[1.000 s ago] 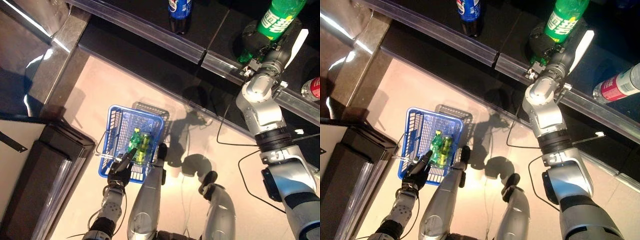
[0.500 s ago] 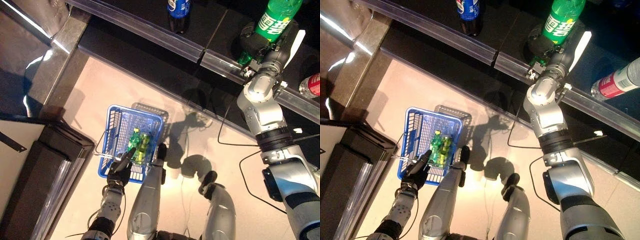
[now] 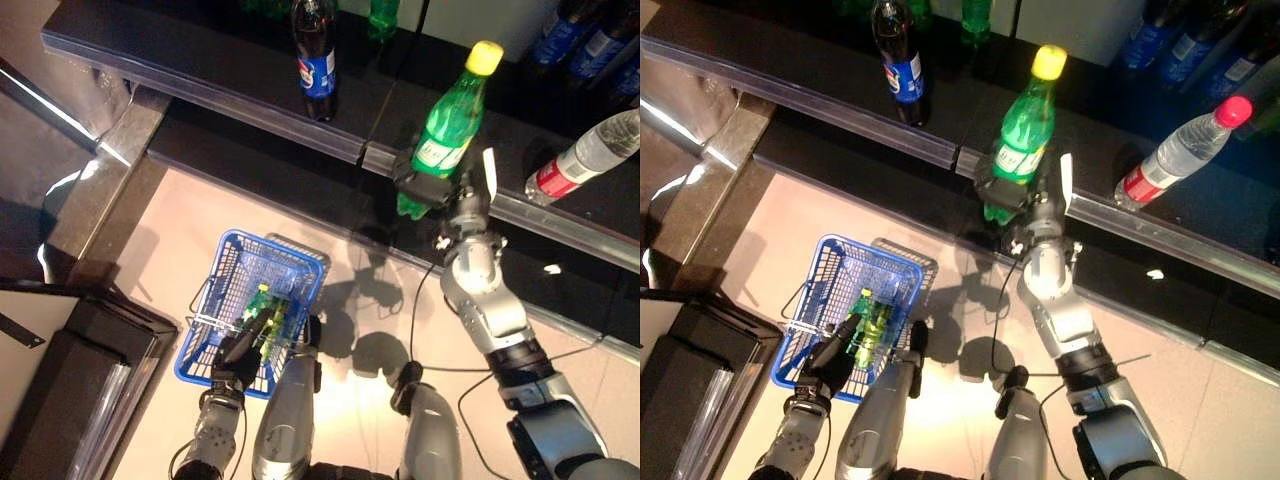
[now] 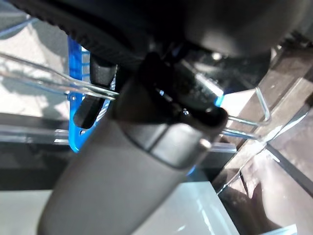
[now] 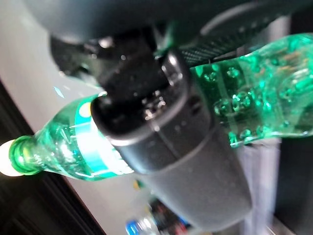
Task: Pick up the drink and place into the basket.
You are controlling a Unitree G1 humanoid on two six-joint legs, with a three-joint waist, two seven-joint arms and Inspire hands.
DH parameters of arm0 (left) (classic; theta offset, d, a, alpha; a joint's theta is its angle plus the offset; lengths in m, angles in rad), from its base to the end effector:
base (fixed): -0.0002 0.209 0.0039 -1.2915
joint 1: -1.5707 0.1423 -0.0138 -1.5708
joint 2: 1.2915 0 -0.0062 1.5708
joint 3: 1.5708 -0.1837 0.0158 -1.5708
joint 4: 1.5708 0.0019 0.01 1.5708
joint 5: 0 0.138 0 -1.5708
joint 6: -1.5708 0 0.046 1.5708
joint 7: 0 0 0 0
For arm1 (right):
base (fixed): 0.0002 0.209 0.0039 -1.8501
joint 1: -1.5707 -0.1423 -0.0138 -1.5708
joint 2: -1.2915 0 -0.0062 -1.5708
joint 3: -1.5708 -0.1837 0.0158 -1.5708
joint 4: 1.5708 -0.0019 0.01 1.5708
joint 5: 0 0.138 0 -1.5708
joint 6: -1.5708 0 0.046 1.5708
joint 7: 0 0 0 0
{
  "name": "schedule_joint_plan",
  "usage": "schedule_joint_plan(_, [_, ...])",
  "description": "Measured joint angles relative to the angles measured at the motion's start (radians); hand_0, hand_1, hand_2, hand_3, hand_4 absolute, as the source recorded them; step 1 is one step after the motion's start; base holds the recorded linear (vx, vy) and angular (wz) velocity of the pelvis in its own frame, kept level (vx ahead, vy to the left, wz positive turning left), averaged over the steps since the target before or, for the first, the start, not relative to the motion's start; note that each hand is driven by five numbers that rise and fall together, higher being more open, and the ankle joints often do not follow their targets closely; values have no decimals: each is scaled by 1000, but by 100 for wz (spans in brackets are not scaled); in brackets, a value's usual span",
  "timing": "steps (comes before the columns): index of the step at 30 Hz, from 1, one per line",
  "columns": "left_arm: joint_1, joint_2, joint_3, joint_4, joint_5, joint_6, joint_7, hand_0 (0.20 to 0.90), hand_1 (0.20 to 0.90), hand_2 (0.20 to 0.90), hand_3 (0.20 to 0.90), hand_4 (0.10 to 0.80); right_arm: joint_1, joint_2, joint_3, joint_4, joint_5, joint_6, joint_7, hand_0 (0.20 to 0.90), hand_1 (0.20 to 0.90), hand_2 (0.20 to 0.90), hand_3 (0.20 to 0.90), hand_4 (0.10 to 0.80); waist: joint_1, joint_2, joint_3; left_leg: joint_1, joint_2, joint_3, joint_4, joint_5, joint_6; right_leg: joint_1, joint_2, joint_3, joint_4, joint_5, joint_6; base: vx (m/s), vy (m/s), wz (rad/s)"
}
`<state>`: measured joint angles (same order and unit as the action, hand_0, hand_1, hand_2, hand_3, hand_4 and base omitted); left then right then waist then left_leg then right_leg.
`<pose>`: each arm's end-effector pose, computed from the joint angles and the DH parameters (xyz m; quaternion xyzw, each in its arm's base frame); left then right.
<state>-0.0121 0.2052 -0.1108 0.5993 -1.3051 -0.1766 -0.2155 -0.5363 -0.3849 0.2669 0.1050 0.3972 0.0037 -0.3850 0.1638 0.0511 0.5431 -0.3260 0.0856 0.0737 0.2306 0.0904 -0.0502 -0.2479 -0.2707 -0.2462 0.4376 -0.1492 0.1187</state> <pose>0.1704 0.1977 -0.0510 -0.4851 0.1219 0.1097 0.8589 0.2860 -0.1438 0.1459 -0.0043 -0.1589 -0.0178 0.9871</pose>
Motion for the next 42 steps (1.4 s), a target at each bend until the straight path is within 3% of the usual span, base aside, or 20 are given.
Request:
schedule_joint_plan(10, [23,15,-59,-221,3,48,-7,300,300,300,200,100,28,39,179,-18,33,11,78,300,300,300,200,100,62,-1,-1,67,6,-49,-79,28,-21,120,26,-85,-90,2,7,-4,-52,17])
schedule_joint_plan(16, [21,107,-151,-364,4,138,-7,300,300,300,200,100,29,62,249,-10,74,21,71,300,300,300,200,100,112,-1,0,68,-17,-105,-87,31,-23,173,25,-142,-107,-18,19,-17,-56,36])
schedule_joint_plan(21, [17,165,-179,-401,3,192,-23,300,300,300,200,100,21,138,269,56,125,17,41,300,300,300,200,100,146,-1,-1,68,-41,-145,-89,33,-22,211,8,-189,-107,-39,24,-11,-58,33])
schedule_joint_plan(28, [13,205,-202,-462,4,237,-47,300,300,300,200,100,7,187,346,231,158,20,10,300,300,300,200,100,193,-1,0,61,-63,-176,-93,33,-21,221,-3,-192,-110,-55,32,-14,-23,17])
schedule_joint_plan(35, [4,210,-197,-466,4,259,-69,300,300,300,200,100,0,198,333,373,311,16,4,300,300,300,200,100,219,2,1,47,-79,-207,-92,34,-21,226,-13,-228,-103,-70,35,1,3,15])
schedule_joint_plan(42, [-19,259,-198,-474,7,313,-142,300,300,300,200,100,-1,212,350,396,365,16,5,300,300,300,200,100,243,3,1,15,-97,-225,-90,40,-18,201,-32,-241,-77,-81,41,13,27,10])
